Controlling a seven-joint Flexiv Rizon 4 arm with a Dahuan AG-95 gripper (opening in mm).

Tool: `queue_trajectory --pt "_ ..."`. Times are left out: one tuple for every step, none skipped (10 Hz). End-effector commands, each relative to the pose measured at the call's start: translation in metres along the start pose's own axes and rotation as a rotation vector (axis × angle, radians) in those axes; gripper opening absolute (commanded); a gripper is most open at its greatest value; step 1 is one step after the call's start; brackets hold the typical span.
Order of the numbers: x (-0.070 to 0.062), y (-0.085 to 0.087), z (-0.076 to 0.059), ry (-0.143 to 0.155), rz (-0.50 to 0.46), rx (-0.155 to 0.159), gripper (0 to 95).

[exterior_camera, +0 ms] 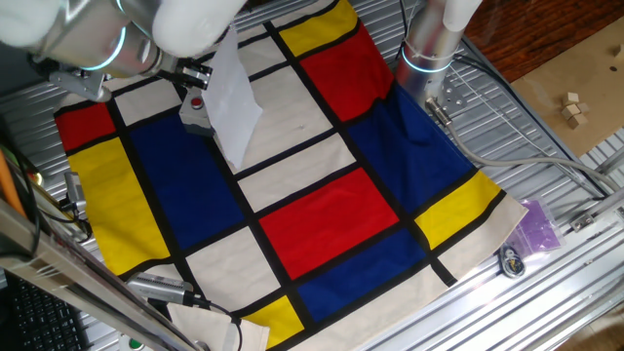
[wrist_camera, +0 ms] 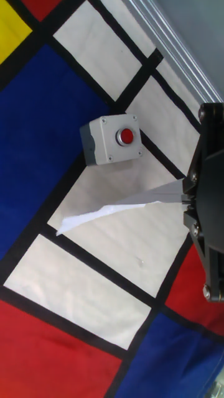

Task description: Flip over and spread out the paper that is laid flat on the table

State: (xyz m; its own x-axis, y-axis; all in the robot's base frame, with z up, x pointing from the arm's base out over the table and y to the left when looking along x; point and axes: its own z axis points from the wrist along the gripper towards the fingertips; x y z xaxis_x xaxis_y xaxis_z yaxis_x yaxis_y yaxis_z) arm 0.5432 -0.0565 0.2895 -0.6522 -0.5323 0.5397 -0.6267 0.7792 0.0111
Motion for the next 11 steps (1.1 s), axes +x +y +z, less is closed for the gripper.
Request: queue_trajectory --pt "0.0020 -0.0005 -0.0037 0.011 0.011 0.011 0.0" --pt "0.0007 -0.0012 -0.0038 0.010 0.011 0.010 0.0" --pt "-0.0010 -0.0017 -0.0040 0.015 0.017 0.012 0.0" --pt "-0.0010 -0.0017 -0.0040 0.022 0.020 0.014 0.0" --pt "-0.0010 -0.0017 -0.0040 0.014 0.032 0.008 0.0" --pt "-0.0010 -0.0017 -0.0040 0.003 0.053 0.003 0.0" --pt "-0.0010 -0.0017 -0.0040 -0.002 0.056 -0.001 0.0" --pt "-0.0010 -0.0017 -0.0040 -0.018 0.061 -0.019 0.0" --pt "-0.0010 -0.0017 -0.0040 -0.025 0.080 -0.023 0.0" --pt "-0.0010 -0.0017 -0.0040 -0.027 0.089 -0.023 0.0" --pt "-0.0010 -0.0017 -0.0040 -0.030 0.090 -0.024 0.0"
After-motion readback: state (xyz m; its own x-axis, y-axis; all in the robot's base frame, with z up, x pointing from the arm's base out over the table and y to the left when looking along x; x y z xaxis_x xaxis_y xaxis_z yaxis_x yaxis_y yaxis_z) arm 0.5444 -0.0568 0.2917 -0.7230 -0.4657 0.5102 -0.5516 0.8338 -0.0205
